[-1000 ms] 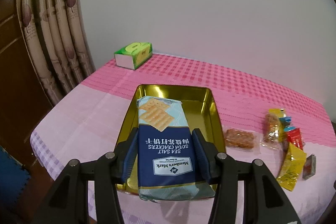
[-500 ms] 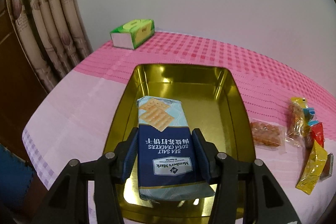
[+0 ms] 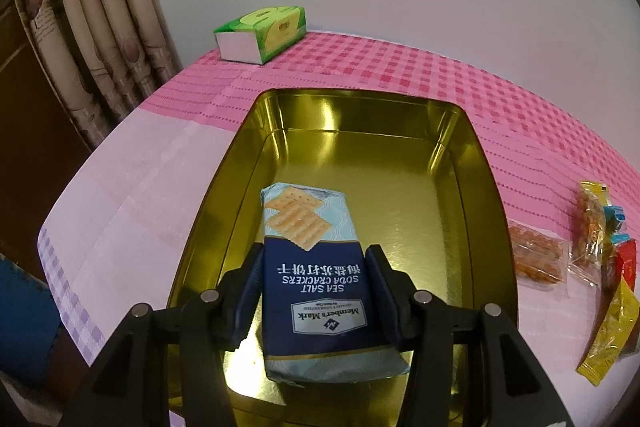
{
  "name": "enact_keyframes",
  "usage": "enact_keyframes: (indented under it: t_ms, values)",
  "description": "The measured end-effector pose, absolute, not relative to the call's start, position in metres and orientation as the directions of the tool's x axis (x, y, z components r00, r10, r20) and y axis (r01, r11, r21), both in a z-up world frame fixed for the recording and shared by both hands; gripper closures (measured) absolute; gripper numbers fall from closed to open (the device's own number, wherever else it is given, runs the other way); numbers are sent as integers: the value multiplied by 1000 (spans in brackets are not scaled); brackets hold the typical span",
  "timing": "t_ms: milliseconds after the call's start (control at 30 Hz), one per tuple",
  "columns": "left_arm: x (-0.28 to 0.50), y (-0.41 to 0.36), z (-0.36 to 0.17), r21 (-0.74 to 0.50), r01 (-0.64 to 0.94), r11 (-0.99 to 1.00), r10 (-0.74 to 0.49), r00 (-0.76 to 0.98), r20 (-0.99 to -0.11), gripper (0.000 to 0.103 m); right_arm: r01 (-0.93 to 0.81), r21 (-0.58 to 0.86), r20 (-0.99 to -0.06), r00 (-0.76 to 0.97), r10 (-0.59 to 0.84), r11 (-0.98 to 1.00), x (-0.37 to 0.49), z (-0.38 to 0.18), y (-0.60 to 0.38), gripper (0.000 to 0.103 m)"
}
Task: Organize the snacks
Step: 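Carry the cracker pack with the left tool into the tin and release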
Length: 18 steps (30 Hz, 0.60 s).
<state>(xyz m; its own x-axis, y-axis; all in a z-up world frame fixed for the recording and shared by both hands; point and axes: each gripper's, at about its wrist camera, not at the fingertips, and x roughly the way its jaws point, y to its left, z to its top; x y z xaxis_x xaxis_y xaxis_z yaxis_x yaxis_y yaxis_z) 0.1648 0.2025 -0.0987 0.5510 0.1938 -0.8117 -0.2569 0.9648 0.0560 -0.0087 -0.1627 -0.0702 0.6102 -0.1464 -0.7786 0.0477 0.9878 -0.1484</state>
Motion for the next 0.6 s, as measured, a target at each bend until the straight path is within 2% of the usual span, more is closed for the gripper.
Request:
enact_keyframes:
  t_ms: [200,267,333,400,600]
  values:
    - [164,204,-101,41,-277,960,192,542,-818,49,54,-139,-775,615,-143,989,-10,-68,-164,0]
    - [162,205,-100,39,-286,957,196,546,-814,38,53,-142,-775,616,-144,989,-10,-68,-163,0]
    - [160,205,-97,43,-290,956,206,558,-804,34,50,-144,-774,616,-144,988,-10,-68,-162,0]
    - [159,205,-93,37,-285,958,200,568,-798,25,49,-147,-774,617,-145,988,-10,-68,-162,0]
    - [141,203,-73,39,-242,970,187,629,-754,25,59,-152,-777,609,-156,987,-8,-74,-165,0]
